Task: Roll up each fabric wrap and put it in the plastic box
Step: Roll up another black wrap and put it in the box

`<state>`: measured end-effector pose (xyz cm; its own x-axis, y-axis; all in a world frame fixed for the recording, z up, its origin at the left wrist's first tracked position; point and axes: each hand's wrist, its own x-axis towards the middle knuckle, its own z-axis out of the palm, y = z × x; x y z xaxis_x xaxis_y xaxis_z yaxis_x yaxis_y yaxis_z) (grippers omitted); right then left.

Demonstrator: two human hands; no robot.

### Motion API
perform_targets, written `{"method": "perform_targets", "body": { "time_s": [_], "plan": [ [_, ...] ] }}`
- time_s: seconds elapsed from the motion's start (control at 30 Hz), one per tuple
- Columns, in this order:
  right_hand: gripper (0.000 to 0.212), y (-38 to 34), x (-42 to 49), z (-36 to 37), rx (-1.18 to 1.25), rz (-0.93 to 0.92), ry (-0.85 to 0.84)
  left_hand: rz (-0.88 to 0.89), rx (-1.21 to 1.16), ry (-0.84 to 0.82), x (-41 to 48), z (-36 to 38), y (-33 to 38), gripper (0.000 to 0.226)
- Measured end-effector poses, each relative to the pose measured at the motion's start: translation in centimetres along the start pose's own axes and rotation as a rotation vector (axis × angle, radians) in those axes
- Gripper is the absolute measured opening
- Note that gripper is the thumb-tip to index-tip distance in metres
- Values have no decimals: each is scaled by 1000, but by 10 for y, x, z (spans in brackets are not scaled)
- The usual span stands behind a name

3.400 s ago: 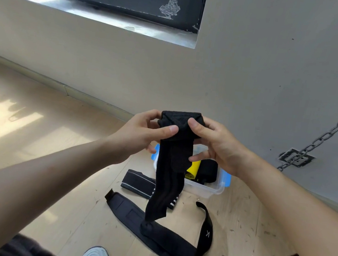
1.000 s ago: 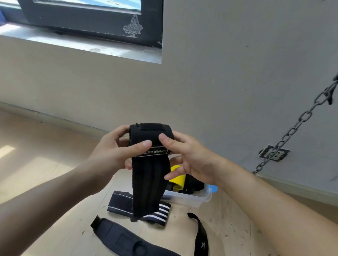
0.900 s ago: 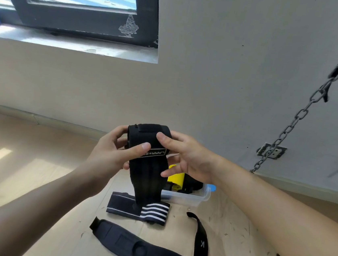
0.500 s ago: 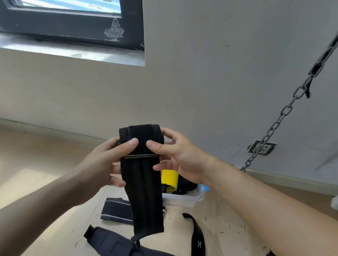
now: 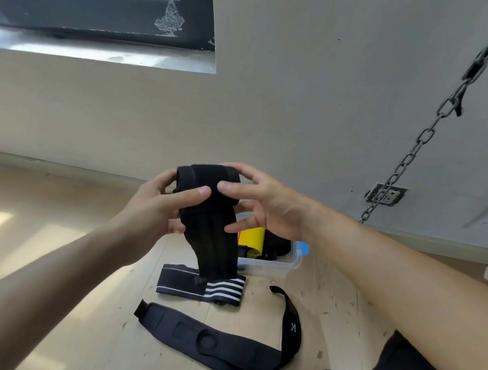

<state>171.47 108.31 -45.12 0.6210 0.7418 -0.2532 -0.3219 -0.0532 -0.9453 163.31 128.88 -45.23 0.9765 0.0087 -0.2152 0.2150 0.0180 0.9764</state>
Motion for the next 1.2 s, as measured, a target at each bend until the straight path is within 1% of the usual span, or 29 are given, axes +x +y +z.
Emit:
{"method": "perform_targets", "body": {
  "time_s": [0.07, 0.17, 0.23, 0.33, 0.4, 0.53, 0.63, 0.7, 0.87, 0.9, 1.0, 1.03, 1.13, 1.2],
  "plan": [
    [45, -1, -1, 0, -20, 43, -17, 24, -25, -2, 0, 1, 0, 56],
    [50, 2, 0, 0, -88, 81, 3, 47, -34, -23, 2, -1, -2, 64],
    [51, 3, 1, 1, -102, 85, 32, 48, -23, -24, 3, -3, -4, 65],
    [44, 3, 1, 3, -86, 58, 68, 28, 12, -29, 3, -2, -4, 68],
    [43, 4, 2, 4, -80, 40, 96, -9, 30, -23, 2, 0, -1, 71],
    [45, 8, 3, 2, -43, -2, 138, -123, 70, -43, -2, 0, 0, 59],
    [46, 7, 3, 0, 1, -31, 138, -205, 93, -88, -5, 1, 0, 62],
    [48, 8, 4, -1, -1, -45, 125, -224, 111, -105, -6, 2, 1, 65],
    [53, 12, 5, -2, -29, -61, 67, -215, 115, -11, -3, 2, 1, 71],
    [55, 12, 5, -3, -31, -59, 53, -208, 110, 9, -3, 2, 0, 68],
    [60, 11, 5, -4, -37, -38, 37, -173, 59, 46, -3, 0, -3, 51],
    [58, 10, 5, -5, -43, -23, 37, -164, 31, 51, -3, 0, -3, 49],
    [41, 5, 3, -2, -81, 44, 38, -132, -48, 48, -2, 0, -2, 53],
    [48, 3, 3, 0, -121, 95, 86, -107, -81, 46, -1, 1, 0, 55]
  ]
}}
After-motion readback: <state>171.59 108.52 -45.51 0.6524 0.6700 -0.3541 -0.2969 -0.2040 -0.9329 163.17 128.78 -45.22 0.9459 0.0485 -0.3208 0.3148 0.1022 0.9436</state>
